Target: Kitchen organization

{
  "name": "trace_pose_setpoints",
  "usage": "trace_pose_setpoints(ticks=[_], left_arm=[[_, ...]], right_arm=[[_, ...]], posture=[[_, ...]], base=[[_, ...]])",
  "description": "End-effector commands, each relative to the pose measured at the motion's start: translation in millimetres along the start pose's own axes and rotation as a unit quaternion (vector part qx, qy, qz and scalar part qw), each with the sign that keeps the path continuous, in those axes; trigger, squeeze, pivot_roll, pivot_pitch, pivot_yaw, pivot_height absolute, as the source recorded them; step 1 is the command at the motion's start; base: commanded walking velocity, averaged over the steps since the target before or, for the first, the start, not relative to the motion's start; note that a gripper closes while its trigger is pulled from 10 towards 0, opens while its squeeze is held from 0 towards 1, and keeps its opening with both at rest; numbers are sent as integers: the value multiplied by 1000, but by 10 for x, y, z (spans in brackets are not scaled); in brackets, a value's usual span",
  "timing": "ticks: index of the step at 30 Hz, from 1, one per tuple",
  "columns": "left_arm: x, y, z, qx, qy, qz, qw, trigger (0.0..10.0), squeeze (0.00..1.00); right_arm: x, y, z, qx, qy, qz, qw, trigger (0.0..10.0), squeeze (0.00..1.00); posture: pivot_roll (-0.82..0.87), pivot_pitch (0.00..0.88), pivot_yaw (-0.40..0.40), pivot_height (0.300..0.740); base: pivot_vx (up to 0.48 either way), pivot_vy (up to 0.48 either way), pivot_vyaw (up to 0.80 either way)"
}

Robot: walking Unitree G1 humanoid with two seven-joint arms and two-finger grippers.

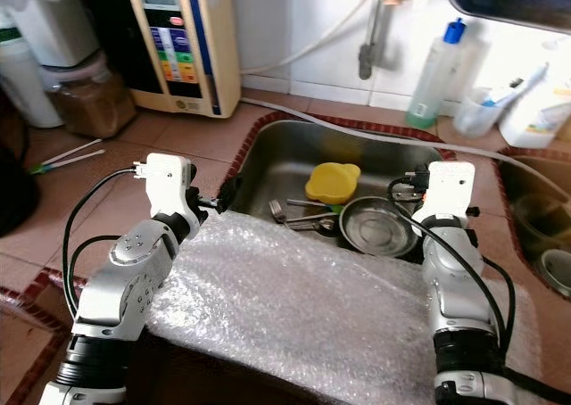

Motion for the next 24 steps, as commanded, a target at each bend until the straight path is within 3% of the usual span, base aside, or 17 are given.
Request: trace_pose_setpoints(ticks=[1,24], left_arm=[[57,35,-9,6,-5,0,1000,10000,0],[66,-7,-53,3,9,8,1000,10000,0]], right_arm=[[104,16,-29,1,-16,-2,1000,10000,0],[195,11,-92,-4,-27,-14,1000,10000,0]], posture=[[47,0,33,740],[46,0,36,740]], base=[[0,0,0],[0,0,0]])
Point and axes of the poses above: a point about 5 cm out from each wrist's last joint towards the gripper, its own z axis pointing back from the gripper into the wrist, its own x axis along the axis of the wrist's last joint, y = z × x, the point moved 4 cm from there along -z, pointing out of the wrist towards the gripper, and after that the axes turned 8 degrees about -z, right-handed, at the moved point
